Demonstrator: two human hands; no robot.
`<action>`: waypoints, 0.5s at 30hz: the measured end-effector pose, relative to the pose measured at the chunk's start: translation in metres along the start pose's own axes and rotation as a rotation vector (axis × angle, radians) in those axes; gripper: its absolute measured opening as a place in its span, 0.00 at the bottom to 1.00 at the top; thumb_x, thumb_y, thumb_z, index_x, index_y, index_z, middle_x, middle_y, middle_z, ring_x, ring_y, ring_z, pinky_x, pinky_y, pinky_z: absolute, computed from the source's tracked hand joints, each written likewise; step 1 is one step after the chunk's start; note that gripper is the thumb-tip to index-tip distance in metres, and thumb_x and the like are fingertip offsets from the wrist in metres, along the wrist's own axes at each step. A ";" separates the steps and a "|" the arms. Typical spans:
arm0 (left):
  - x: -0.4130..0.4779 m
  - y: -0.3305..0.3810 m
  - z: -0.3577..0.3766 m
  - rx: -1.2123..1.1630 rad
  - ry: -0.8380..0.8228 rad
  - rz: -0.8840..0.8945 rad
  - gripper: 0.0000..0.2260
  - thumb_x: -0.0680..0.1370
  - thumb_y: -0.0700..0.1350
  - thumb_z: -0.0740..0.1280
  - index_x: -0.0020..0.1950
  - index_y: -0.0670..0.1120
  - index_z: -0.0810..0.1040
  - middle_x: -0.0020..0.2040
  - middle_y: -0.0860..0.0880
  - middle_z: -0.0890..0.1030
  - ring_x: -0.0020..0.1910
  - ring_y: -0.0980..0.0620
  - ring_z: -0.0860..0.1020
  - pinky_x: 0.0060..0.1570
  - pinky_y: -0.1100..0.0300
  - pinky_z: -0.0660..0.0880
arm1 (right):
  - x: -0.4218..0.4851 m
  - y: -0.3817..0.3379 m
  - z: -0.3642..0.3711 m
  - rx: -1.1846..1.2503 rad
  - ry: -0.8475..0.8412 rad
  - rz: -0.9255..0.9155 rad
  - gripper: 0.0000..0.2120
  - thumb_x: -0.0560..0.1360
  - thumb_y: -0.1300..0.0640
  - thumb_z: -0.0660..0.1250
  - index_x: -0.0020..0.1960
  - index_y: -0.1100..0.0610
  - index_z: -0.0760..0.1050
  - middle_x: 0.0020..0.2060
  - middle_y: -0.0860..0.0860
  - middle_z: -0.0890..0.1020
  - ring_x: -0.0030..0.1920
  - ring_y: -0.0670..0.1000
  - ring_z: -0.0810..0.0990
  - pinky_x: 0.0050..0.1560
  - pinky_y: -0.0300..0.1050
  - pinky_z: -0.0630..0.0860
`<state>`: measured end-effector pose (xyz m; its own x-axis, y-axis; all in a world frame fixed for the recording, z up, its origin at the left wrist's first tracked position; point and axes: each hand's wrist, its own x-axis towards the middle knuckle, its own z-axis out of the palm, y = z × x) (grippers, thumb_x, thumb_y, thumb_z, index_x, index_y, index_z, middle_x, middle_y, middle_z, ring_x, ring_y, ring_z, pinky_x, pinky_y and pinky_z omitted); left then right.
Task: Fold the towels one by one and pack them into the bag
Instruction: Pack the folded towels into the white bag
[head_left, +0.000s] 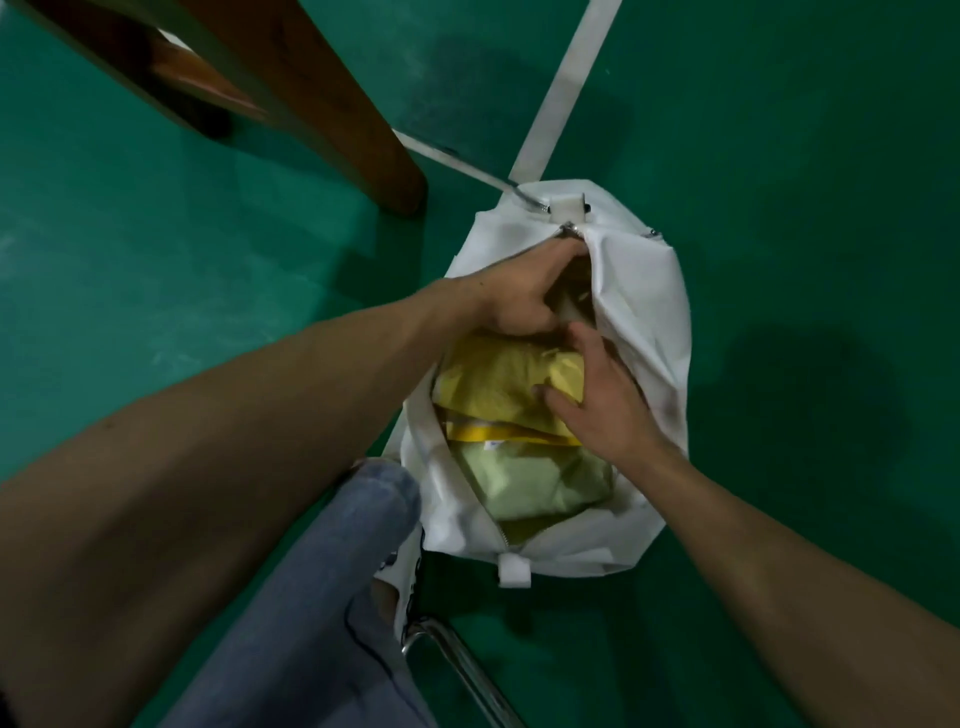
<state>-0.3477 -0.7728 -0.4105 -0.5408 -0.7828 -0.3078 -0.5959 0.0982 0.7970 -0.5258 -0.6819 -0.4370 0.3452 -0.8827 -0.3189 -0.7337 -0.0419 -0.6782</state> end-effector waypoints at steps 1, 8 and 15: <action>0.003 0.001 -0.003 -0.005 -0.001 -0.018 0.34 0.70 0.37 0.71 0.73 0.39 0.60 0.70 0.42 0.66 0.68 0.48 0.65 0.64 0.69 0.60 | 0.000 0.000 0.001 0.000 0.021 0.005 0.34 0.74 0.49 0.72 0.74 0.52 0.59 0.68 0.51 0.72 0.67 0.54 0.71 0.67 0.52 0.70; 0.013 -0.003 -0.013 0.027 -0.022 -0.067 0.34 0.70 0.29 0.65 0.74 0.40 0.58 0.70 0.42 0.66 0.69 0.50 0.64 0.61 0.72 0.59 | 0.032 -0.007 -0.022 -0.009 0.140 0.033 0.41 0.72 0.46 0.72 0.75 0.39 0.49 0.72 0.55 0.67 0.63 0.59 0.76 0.61 0.62 0.75; 0.014 -0.005 -0.016 0.040 -0.135 -0.132 0.38 0.70 0.35 0.69 0.74 0.47 0.53 0.68 0.45 0.67 0.66 0.47 0.69 0.63 0.57 0.72 | 0.049 -0.008 -0.050 -0.001 -0.024 -0.017 0.53 0.70 0.50 0.76 0.77 0.40 0.38 0.75 0.56 0.64 0.70 0.58 0.70 0.69 0.57 0.70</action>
<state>-0.3425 -0.7938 -0.4103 -0.5297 -0.7012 -0.4772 -0.6883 0.0266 0.7249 -0.5324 -0.7483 -0.4145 0.3718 -0.8704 -0.3227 -0.7279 -0.0576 -0.6833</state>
